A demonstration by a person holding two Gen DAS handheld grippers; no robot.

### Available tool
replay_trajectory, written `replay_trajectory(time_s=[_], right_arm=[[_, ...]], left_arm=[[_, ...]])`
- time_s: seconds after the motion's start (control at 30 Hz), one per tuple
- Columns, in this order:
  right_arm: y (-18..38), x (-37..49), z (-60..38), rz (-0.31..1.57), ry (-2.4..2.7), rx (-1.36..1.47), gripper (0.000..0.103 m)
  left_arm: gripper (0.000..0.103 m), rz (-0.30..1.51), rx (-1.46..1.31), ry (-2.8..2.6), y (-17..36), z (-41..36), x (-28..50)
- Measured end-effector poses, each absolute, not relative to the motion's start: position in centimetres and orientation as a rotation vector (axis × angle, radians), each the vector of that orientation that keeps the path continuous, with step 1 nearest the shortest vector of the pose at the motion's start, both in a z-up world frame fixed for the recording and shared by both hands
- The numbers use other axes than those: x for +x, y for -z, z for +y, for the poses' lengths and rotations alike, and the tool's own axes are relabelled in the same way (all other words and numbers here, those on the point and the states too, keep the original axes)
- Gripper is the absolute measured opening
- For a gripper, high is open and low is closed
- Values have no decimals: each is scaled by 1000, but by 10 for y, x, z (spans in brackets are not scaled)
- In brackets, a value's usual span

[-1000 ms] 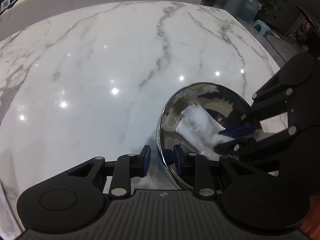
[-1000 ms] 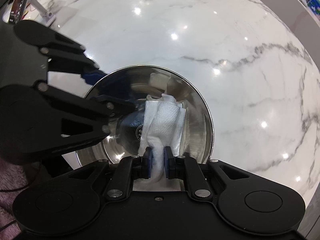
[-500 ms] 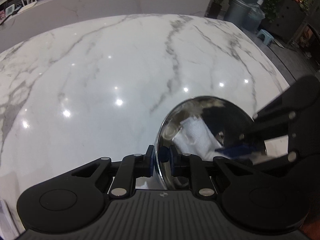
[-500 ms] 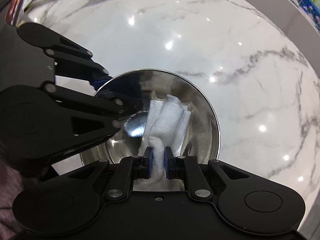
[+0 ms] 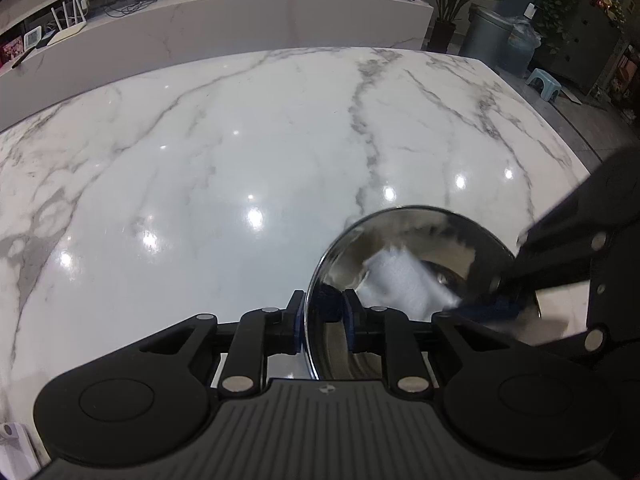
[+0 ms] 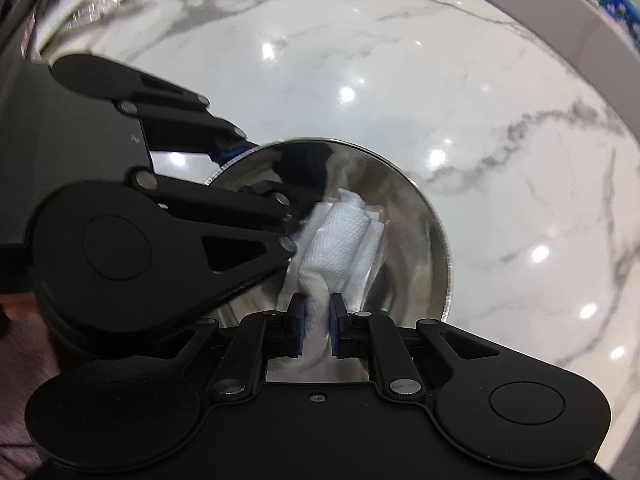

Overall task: Clean bowl
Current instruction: 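Rub the cloth around the steel interior with the right gripper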

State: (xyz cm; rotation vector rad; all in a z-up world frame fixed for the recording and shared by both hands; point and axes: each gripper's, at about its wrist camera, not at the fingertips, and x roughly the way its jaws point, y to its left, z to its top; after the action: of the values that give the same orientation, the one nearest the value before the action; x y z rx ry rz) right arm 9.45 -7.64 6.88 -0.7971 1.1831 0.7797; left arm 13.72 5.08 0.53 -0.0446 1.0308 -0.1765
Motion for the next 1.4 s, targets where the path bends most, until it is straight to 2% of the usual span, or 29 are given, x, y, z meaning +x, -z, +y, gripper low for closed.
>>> replay_trajectory(time_s=[0.1, 0.17, 0.5, 0.57, 0.7, 1.0, 1.2, 1.4], right_arm=[[-70, 89, -76, 1140, -760, -894, 10], [-71, 89, -78, 1149, -758, -878, 10], [-74, 110, -91, 1214, -762, -710, 10], [-60, 116, -59, 1224, -760, -685, 11], [-59, 119, -61, 1256, -762, -633, 11], [-42, 128, -54, 1359, -861, -459, 11], [-47, 119, -55, 1339, -849, -562, 11], [-52, 98, -47, 1192, -786, -820, 10]], left_arm=[[17, 1039, -56, 177, -5, 52, 138], [20, 1064, -80, 170, -4, 54, 138], [20, 1147, -142, 241, -3, 63, 128], [19, 1145, -135, 246, -3, 63, 128], [14, 1128, -118, 234, -4, 62, 130], [13, 1097, -88, 211, -6, 59, 132], [13, 1093, -84, 217, -6, 60, 132], [13, 1098, -81, 223, -6, 59, 132]])
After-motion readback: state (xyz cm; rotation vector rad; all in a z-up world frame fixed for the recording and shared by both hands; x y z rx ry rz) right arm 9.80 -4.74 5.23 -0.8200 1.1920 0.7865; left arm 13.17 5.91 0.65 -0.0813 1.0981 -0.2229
